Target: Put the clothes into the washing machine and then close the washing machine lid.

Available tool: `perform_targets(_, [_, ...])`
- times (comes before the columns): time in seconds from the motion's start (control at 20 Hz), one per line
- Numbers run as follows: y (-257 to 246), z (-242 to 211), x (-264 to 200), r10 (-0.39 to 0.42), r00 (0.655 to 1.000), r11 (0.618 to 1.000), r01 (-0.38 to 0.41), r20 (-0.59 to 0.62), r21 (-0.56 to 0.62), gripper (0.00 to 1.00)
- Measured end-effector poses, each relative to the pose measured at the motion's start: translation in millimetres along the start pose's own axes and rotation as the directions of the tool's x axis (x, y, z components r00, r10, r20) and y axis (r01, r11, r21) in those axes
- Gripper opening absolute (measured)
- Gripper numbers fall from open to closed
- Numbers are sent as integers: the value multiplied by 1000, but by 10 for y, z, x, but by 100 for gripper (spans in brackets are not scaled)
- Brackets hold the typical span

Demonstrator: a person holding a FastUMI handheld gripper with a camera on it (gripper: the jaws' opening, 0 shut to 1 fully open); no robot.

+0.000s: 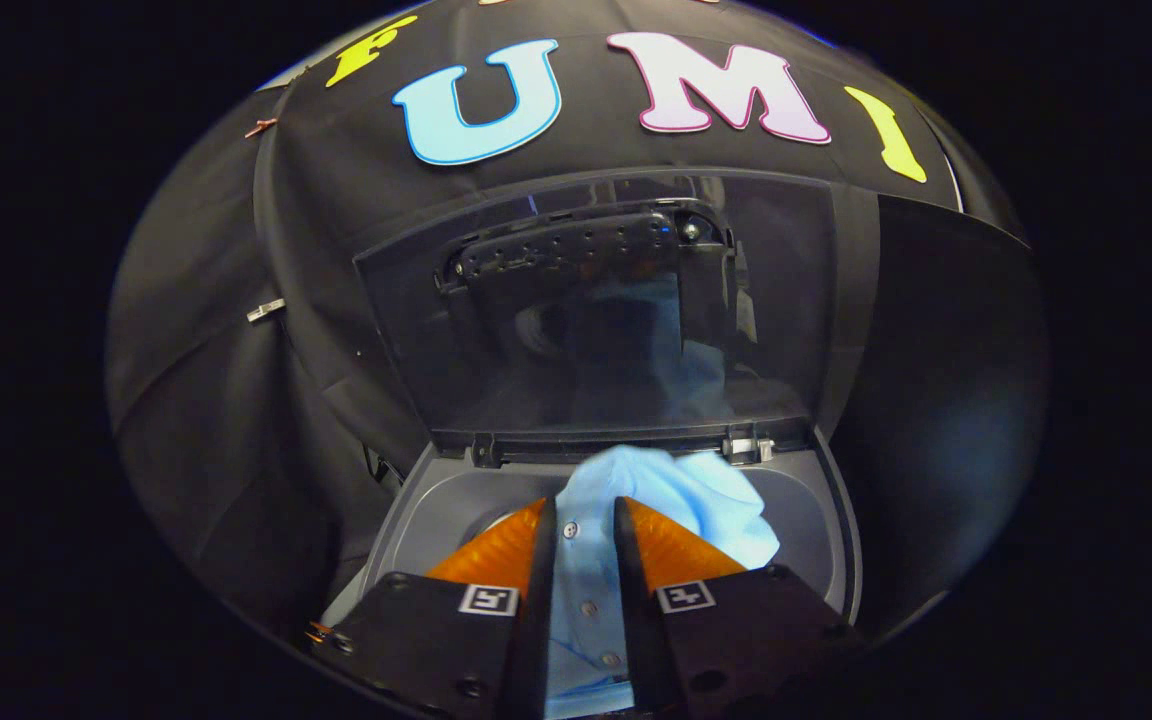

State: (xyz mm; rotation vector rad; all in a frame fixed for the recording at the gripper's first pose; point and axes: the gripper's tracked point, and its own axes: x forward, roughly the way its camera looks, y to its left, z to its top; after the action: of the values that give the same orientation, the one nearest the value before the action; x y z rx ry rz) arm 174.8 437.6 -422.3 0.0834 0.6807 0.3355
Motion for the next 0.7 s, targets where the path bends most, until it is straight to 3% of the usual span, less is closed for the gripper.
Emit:
perform_targets(0.2, [-147, 76, -36, -71, 997, 997, 72, 32, -39, 100])
perform_targets(0.4, [-144, 213, -62, -83, 994, 996, 85, 71, -16, 99])
perform_targets(0.7, [77, 840, -346, -48, 961, 997, 63, 273, -45, 99])
